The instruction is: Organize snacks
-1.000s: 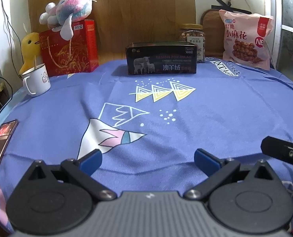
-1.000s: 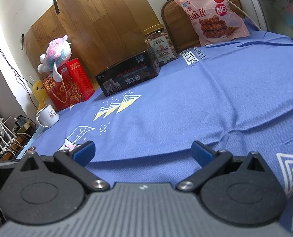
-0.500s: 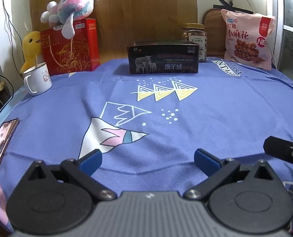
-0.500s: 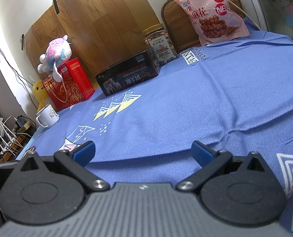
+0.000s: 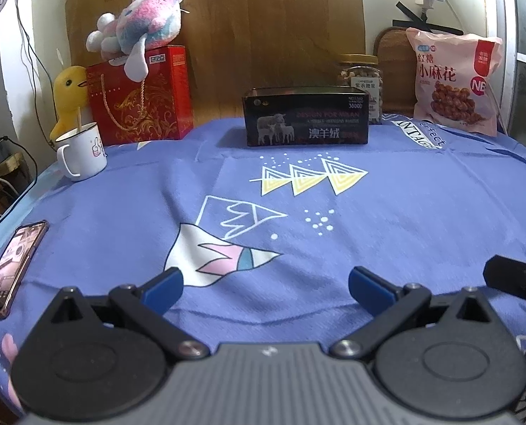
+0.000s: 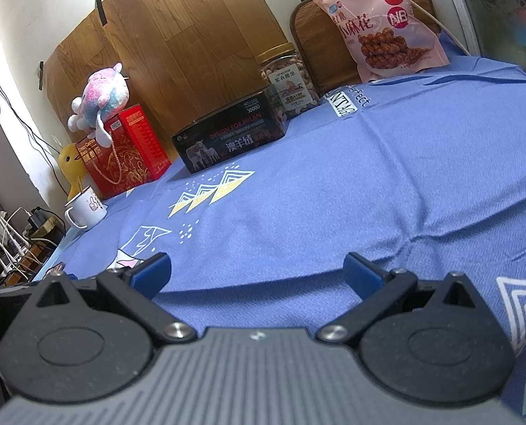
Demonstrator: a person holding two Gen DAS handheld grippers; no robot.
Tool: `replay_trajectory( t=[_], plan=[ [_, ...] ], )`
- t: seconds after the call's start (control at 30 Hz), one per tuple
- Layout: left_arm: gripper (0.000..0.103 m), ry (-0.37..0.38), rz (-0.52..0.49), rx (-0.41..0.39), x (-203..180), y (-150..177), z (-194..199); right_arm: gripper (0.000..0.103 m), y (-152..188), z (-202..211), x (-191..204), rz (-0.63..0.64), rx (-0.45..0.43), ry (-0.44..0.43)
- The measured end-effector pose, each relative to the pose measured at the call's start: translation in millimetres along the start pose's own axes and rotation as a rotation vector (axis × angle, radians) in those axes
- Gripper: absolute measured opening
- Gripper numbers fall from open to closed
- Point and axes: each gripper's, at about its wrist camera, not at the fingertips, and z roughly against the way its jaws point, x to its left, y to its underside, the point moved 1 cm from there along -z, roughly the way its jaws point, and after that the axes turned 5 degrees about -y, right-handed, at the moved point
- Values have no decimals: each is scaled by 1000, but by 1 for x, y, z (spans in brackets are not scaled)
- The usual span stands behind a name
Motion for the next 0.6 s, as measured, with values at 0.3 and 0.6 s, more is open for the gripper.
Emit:
replay_trajectory(
  t=[0.3, 0.6],
  plan=[
    [103, -20, 7, -38, 2, -1, 5, 103, 0, 0, 0, 0, -1, 0],
    [103, -36, 28, -37, 9, -2, 4, 103, 0, 0, 0, -1, 2, -1]
  ],
)
